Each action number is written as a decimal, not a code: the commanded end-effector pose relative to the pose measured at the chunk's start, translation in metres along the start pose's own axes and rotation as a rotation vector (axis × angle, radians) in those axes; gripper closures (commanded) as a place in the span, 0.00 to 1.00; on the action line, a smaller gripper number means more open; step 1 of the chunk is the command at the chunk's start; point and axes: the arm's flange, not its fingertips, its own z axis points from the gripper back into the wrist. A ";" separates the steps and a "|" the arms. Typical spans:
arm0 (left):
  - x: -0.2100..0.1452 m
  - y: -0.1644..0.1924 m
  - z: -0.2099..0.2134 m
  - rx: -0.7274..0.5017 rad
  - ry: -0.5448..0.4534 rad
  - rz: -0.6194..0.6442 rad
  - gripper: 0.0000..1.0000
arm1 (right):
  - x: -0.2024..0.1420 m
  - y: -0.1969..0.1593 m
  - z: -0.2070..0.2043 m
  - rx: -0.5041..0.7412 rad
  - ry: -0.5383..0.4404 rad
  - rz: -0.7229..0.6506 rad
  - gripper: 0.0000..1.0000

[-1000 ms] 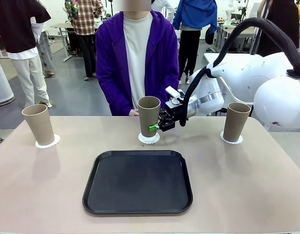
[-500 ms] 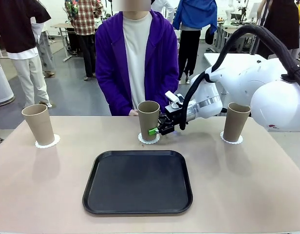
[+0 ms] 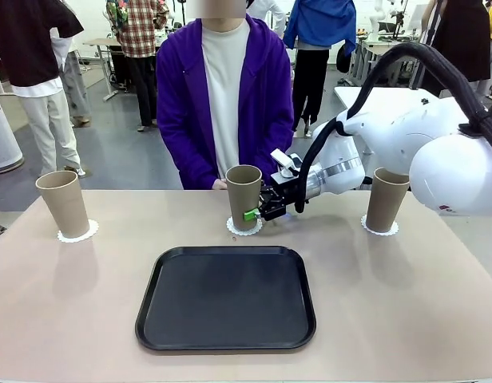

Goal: Place coasters on the table and set cups on them.
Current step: Take one Reusable plastic cup from the Flat Tray and place it on a coaster set by the human.

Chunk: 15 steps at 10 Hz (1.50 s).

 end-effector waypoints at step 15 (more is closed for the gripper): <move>-0.002 -0.001 0.001 0.003 -0.004 0.001 0.00 | 0.001 -0.015 0.008 0.048 0.101 -0.181 0.00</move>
